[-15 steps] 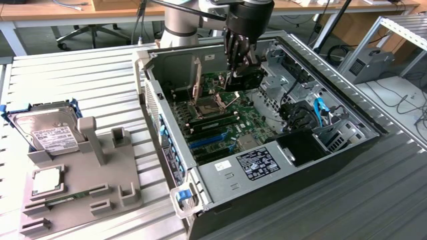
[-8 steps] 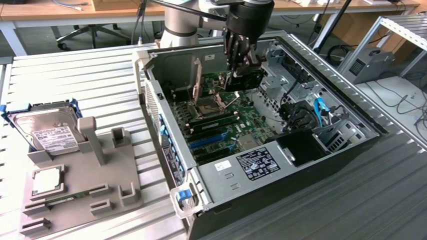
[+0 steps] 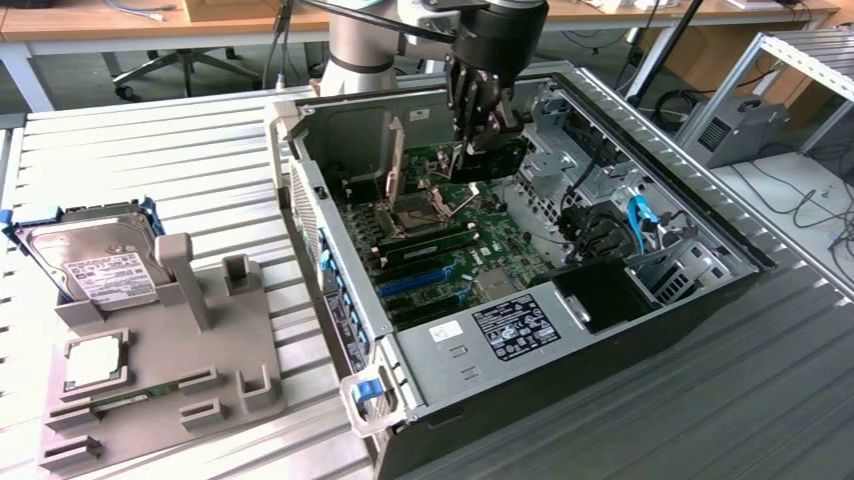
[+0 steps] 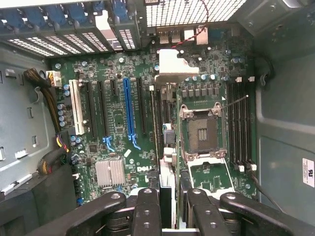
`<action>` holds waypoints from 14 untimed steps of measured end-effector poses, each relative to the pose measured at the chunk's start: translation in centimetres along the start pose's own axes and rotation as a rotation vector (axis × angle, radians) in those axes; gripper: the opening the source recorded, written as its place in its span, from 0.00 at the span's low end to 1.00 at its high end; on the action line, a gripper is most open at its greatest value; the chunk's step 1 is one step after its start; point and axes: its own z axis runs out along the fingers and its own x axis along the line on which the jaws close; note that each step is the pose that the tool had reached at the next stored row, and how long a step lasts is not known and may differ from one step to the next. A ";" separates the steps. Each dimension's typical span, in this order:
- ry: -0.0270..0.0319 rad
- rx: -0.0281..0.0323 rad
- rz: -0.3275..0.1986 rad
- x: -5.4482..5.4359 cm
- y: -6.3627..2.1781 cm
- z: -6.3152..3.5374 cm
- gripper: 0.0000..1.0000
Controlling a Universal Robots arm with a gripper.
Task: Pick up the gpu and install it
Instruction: 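Insert the gpu into the slot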
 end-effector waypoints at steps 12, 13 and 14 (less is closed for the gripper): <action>-0.0008 -0.0004 -0.024 0.0 0.00 0.00 0.26; -0.0008 -0.0004 -0.026 0.0 0.00 0.00 0.26; -0.0009 -0.0004 -0.029 0.0 0.00 0.00 0.26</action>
